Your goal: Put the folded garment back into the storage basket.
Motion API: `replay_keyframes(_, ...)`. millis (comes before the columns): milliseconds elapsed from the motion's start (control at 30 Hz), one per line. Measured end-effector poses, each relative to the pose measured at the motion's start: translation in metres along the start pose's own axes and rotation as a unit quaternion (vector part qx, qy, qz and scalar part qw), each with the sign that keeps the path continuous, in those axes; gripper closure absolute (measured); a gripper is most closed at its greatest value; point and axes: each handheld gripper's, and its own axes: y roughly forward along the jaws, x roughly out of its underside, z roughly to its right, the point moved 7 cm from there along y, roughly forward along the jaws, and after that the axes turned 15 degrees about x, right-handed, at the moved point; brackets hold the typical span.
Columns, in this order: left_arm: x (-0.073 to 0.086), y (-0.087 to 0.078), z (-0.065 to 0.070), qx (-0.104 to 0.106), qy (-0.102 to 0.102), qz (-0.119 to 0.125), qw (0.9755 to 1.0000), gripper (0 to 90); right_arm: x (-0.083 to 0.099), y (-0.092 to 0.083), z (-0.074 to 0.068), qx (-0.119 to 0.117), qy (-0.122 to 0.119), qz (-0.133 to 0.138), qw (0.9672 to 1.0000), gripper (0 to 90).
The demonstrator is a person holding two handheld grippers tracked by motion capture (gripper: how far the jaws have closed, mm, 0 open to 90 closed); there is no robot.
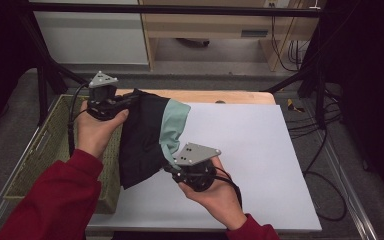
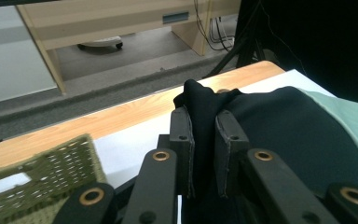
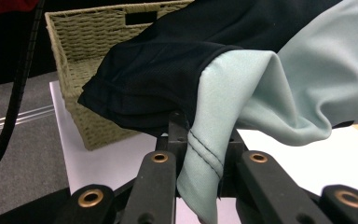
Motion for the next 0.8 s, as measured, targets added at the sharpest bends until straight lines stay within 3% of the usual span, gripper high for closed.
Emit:
replay_keyframes(267,-0.002,-0.024,-0.02,-0.019,-0.009,0.008,0.9998,79.3,-0.022,0.018,-0.013,-0.014,-0.015,0.006,0.9998,80.8)
replay_keyframes(533,0.004,-0.041,-0.042,-0.033,-0.015,0.0,0.9994,79.3,-0.036,0.036,-0.026,-0.03,-0.027,0.009,0.9992,80.8)
replay_keyframes(800,0.005,-0.053,-0.068,-0.039,-0.031,0.001,0.9988,79.3,-0.051,0.056,-0.031,-0.039,-0.014,0.014,0.999,80.9)
